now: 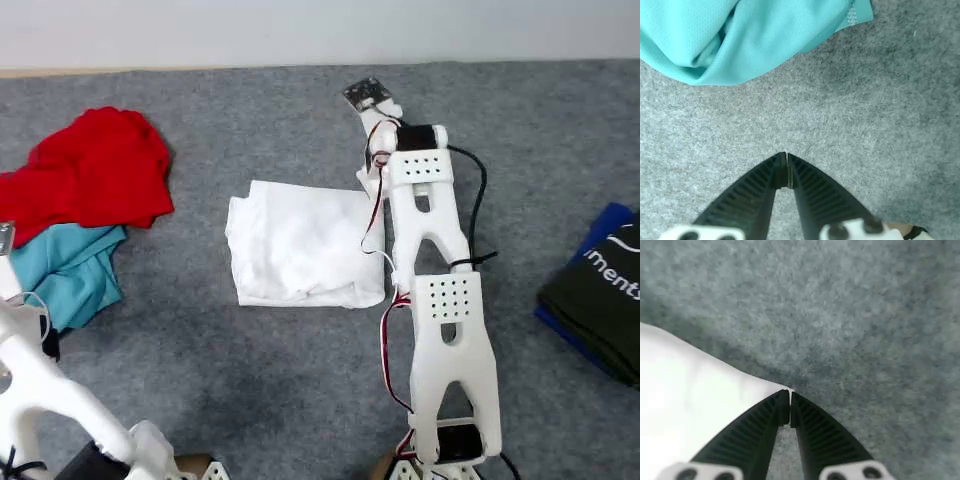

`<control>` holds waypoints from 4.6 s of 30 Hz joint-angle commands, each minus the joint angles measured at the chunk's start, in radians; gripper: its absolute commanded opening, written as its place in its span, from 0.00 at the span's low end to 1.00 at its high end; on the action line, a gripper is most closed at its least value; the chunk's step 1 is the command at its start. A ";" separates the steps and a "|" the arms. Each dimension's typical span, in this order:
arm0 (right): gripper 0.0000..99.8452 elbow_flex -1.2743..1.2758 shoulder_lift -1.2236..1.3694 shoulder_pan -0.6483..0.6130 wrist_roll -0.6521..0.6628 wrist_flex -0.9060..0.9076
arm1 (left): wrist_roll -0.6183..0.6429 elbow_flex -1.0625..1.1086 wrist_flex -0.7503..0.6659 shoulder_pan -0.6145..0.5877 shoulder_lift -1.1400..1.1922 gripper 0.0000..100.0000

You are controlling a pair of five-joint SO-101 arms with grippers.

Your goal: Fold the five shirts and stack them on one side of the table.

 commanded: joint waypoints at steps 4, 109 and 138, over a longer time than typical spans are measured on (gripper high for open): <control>0.01 -0.302 -0.021 -0.122 0.006 0.245 | -0.011 -0.036 -0.014 0.008 -0.034 0.01; 0.21 0.689 -0.613 -0.334 -0.431 0.202 | 0.193 -0.153 -0.025 0.143 -0.032 0.01; 0.02 0.686 -0.321 -0.237 -0.325 0.166 | 0.193 -0.068 -0.026 0.143 -0.032 0.01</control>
